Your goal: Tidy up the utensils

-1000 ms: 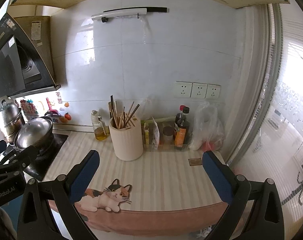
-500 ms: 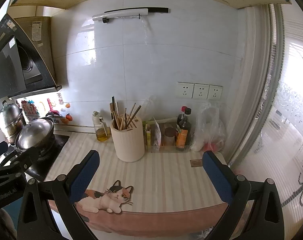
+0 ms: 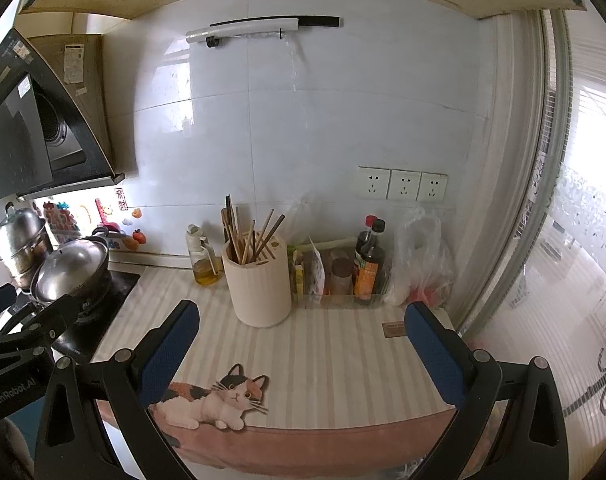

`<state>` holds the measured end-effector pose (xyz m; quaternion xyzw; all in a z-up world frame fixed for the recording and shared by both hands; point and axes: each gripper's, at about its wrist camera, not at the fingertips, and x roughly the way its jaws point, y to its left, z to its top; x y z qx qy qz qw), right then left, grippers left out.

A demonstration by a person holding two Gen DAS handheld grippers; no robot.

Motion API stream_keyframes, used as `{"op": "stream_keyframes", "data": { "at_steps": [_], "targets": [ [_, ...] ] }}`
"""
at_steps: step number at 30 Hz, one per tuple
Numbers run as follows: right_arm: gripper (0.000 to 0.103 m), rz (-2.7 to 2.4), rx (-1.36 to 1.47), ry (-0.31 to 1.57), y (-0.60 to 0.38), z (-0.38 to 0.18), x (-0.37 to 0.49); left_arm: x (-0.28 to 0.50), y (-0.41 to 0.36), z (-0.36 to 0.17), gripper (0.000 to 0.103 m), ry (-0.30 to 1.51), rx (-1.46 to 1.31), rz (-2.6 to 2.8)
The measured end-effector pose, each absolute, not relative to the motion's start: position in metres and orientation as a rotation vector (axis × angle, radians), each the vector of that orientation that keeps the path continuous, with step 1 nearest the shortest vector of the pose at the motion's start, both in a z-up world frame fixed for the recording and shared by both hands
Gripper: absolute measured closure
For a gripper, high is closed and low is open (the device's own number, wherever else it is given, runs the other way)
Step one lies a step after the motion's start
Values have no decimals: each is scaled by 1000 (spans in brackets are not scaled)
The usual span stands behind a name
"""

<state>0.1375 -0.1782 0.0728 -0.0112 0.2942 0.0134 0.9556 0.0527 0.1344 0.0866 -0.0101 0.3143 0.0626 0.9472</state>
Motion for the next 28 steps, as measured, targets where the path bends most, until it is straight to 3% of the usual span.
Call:
{"op": "stream_keyframes", "data": {
  "at_steps": [28],
  "targets": [
    [0, 33, -20, 602, -176, 72, 145, 59, 139, 87, 0, 642, -22, 127]
  ]
}}
